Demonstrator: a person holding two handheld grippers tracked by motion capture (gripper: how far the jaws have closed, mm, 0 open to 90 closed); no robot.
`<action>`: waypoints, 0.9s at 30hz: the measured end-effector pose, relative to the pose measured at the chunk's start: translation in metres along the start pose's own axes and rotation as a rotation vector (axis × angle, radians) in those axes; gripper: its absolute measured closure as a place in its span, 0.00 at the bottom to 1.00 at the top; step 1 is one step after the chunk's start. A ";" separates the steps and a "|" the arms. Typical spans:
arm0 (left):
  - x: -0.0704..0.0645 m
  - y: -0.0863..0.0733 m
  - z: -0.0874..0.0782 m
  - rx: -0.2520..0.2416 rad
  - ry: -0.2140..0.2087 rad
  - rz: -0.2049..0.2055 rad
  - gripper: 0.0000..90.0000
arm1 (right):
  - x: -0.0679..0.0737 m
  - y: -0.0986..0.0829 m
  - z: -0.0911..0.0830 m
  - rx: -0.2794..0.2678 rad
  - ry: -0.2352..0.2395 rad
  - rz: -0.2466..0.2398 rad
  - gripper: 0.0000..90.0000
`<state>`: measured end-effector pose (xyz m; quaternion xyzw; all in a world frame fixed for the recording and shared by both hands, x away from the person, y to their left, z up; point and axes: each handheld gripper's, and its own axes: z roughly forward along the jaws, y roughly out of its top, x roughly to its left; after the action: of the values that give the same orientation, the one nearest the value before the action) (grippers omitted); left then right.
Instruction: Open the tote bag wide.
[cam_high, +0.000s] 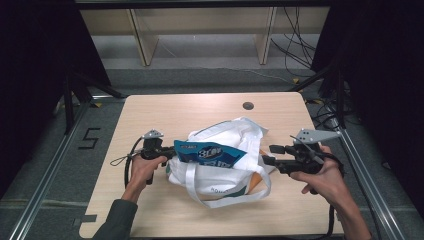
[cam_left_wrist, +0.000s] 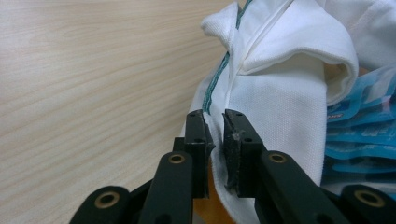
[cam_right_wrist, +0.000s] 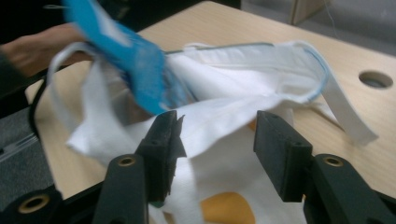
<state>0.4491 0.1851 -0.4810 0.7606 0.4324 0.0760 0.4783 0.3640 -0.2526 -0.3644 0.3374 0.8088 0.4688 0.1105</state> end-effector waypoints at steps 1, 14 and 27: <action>-0.001 0.001 -0.001 -0.005 0.004 0.004 0.88 | -0.007 -0.001 0.008 0.007 -0.009 0.026 0.53; -0.005 0.006 -0.007 -0.040 -0.001 0.012 0.86 | -0.013 -0.004 0.053 0.076 0.051 0.129 0.56; -0.006 -0.004 -0.001 0.002 0.012 0.068 0.90 | -0.025 -0.069 0.129 0.355 -0.021 -0.048 0.98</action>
<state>0.4425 0.1815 -0.4818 0.7747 0.4092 0.0963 0.4723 0.4161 -0.2028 -0.4943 0.3372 0.8855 0.3123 0.0687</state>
